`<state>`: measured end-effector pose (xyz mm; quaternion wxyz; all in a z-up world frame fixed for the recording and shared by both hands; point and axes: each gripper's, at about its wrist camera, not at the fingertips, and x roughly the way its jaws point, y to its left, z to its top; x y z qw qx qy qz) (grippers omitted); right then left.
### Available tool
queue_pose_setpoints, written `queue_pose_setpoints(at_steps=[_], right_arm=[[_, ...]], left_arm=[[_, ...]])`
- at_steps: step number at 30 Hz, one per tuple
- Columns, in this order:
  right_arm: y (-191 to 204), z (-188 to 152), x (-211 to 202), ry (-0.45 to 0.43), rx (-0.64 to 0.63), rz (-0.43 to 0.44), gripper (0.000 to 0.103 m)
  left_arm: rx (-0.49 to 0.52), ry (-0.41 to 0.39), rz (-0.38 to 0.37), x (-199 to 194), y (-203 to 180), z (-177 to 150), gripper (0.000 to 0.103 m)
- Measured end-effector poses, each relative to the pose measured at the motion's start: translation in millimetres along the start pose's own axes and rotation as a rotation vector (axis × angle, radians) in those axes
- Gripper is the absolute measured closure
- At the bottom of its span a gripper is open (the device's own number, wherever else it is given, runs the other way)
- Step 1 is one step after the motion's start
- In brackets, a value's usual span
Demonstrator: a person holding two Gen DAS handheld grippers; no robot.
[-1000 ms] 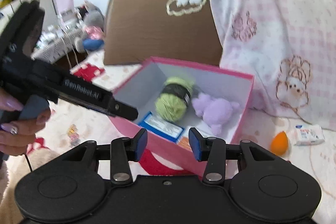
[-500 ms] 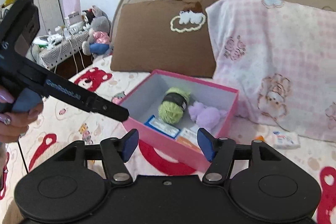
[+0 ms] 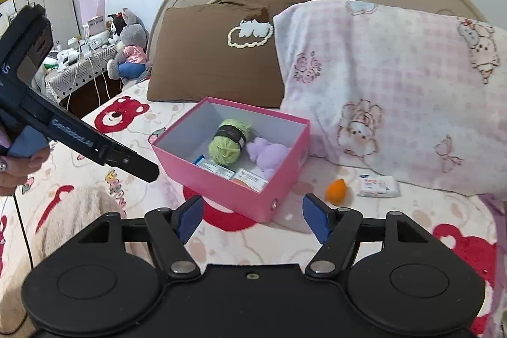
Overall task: Organize objects
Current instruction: 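Move the open right gripper toward the orange makeup sponge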
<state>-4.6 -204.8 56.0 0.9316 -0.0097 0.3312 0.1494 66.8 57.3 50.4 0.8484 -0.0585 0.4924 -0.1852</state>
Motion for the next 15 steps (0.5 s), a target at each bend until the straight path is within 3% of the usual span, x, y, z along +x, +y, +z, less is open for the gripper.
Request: queue_pose_setpoints(at_steps=[10,15], right_arm=[[-16,-24,-23,-0.032,-0.025,-0.077,0.018],[-25,-33,-21,-0.054,-0.061,-0.123,0.017]], left_arm=[[0.047,0.023,-0.058,18,-52,-5,0.043],[0.048,0.017,-0.063,37,-72,-2,0.032]])
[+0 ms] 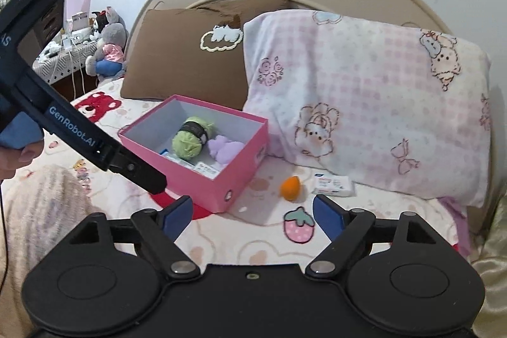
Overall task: Organize objects
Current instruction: 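Move the open right gripper toward the orange makeup sponge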
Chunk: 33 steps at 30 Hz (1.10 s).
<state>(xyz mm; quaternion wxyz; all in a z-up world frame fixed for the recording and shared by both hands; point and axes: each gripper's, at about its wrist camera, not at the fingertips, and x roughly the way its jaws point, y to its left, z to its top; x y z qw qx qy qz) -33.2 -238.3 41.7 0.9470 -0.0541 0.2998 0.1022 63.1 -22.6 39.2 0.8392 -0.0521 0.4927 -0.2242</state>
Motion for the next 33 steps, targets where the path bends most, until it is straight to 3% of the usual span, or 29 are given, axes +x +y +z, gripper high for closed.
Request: queue_pose_setpoints(at_steps=[9,14,18,24,28,33], right_arm=[[-14,-6,37,0.029,-0.045,-0.006,0.017],[-32,-10,72,0.067,0.002,0.000,0.017],[-43,-15,99,0.060,0.042,0.000,0.018],[-50,-22,120,-0.002,0.075,-0.009,0.017],[-49,-22,138,0.093,0.007,0.019,0.018],[-63,-18,157,0.100,0.106,-0.013,0.018]], left_arm=[[-0.004,-0.017,0.016,37,-14,21,0.019],[0.022,-0.056,0.023,59,-18,34,0.019],[0.125,-0.111,0.032,75,-30,43,0.019],[0.135,-0.182,-0.001,102,-26,60,0.022],[0.079,-0.165,-0.039,125,-16,70,0.022],[0.100,-0.207,0.008,149,-7,70,0.027]])
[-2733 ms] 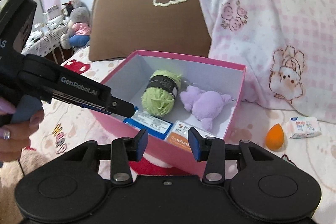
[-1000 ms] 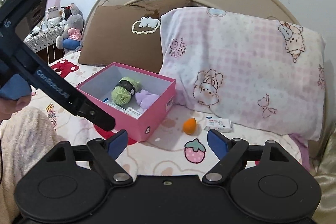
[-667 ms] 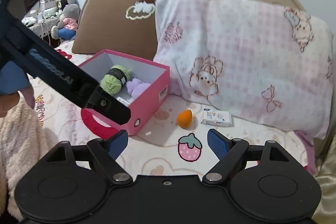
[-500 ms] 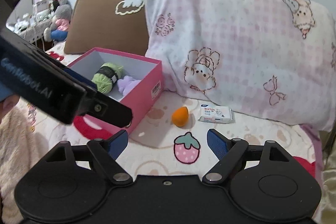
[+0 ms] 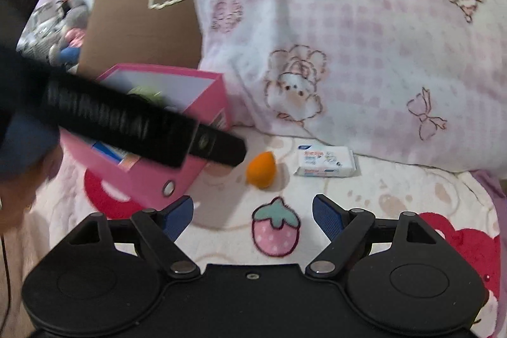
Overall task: Organize objects
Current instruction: 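Move the open right gripper toward the orange makeup sponge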
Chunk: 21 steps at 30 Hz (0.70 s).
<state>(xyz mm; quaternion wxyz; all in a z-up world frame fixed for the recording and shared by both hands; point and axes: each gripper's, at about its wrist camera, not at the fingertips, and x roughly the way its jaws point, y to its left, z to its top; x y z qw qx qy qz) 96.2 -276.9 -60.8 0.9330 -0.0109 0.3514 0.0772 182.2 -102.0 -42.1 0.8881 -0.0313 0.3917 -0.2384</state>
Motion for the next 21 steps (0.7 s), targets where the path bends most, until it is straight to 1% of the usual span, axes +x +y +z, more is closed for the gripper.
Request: queue_pose_setpoints(at_steps=[1,2,4,6,7,8,10,13,14,16,17,18,19,20,21], right_arm=[[0,2,3,-0.007,-0.001,-0.005,0.018],[0,4,6,-0.012,-0.006,-0.002,0.018],[-2,9,16,-0.011,0.010,0.012,0.018],[-5,16,34,0.025,0.058,0.052,0.018],[-7,19,42,0.038,0.090,0.054,0.018],[-9,21,52,0.043,0.119,0.056,0.018],[-5,18,64,0.038,0.112,0.048,0.018],[-4,5,78,0.032,0.100,0.045,0.018],[-4,4,81,0.021,0.094,0.035,0.018],[-4,2,91,0.014,0.068,0.025,0.018],[-5,4,96,0.031,0.049,0.005,0.018],[-6,6,100,0.036,0.036,-0.018,0.018],[-7,7,101,0.022,0.028,-0.028,0.018],[-8,8,103,-0.003,0.021,-0.035,0.018],[-10,9,105,-0.022,0.022,-0.041,0.018]], left_arm=[[0.003,-0.008,0.002,4,3,-1,0.029],[0.009,-0.017,-0.001,8,5,-2,0.033],[0.011,-0.025,-0.009,17,10,-5,0.036],[-0.045,-0.014,-0.045,27,20,-6,0.040],[-0.080,-0.017,-0.058,32,26,-7,0.043],[-0.086,-0.032,-0.060,34,30,-7,0.045],[-0.058,-0.060,-0.053,38,33,-8,0.045],[-0.030,-0.069,-0.058,47,36,-11,0.048],[-0.029,-0.071,-0.056,50,36,-11,0.050],[-0.030,-0.062,-0.054,60,37,-8,0.059],[-0.034,-0.042,-0.068,64,38,-6,0.065],[-0.053,-0.017,-0.086,68,40,-4,0.068],[-0.072,-0.003,-0.104,70,43,-3,0.069],[-0.069,-0.009,-0.120,70,44,-4,0.071],[-0.054,-0.017,-0.120,70,43,-5,0.072]])
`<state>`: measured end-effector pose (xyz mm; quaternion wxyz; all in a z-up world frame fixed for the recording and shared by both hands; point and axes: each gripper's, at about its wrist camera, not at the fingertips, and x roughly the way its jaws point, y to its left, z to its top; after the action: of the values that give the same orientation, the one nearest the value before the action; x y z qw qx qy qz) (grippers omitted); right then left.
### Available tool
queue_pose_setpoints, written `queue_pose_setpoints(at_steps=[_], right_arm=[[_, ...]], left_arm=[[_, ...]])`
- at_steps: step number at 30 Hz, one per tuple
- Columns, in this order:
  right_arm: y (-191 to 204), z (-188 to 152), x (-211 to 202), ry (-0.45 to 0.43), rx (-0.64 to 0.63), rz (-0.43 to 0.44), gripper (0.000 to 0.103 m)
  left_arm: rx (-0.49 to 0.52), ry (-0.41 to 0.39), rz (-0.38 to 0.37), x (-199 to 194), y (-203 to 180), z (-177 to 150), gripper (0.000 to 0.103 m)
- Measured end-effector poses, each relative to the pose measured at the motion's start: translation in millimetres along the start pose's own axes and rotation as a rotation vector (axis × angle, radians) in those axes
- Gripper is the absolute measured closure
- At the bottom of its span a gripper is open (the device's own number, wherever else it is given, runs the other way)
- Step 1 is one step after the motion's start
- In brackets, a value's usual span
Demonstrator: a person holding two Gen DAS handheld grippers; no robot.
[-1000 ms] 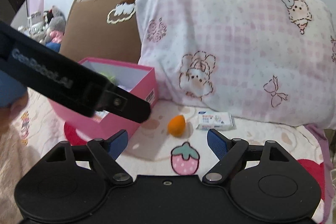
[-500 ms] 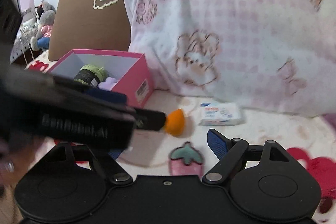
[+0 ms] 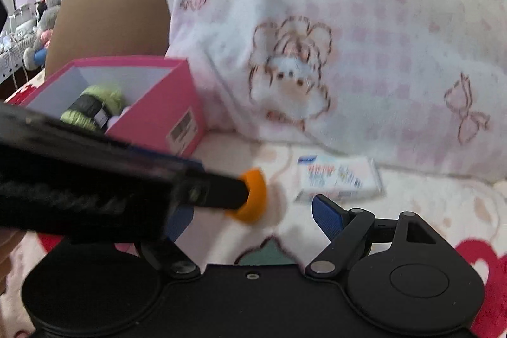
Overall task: Organize objects
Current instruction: 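Move the open right gripper toward the orange makeup sponge, then close the right gripper on the orange makeup sponge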
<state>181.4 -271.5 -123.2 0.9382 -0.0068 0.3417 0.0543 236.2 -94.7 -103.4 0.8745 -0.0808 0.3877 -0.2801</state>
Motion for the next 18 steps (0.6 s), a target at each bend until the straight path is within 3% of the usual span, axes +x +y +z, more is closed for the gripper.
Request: queue_pose_setpoints(at_steps=[4,7,13,18], right_arm=[[2,-3,16,0.007,-0.026,0.010,0.023],[7,-9,26,0.033,-0.060,0.029,0.031],[7,-16,36,0.054,-0.038,0.047,0.034],[5,-14,45,0.022,0.027,0.075,0.037]], left_arm=[[0.077,-0.014,0.064,4,-3,-3,0.077],[0.078,0.001,0.043,10,0,-3,0.082],[0.085,0.007,0.075,22,4,-6,0.084],[0.090,-0.004,0.093,26,5,-6,0.085]])
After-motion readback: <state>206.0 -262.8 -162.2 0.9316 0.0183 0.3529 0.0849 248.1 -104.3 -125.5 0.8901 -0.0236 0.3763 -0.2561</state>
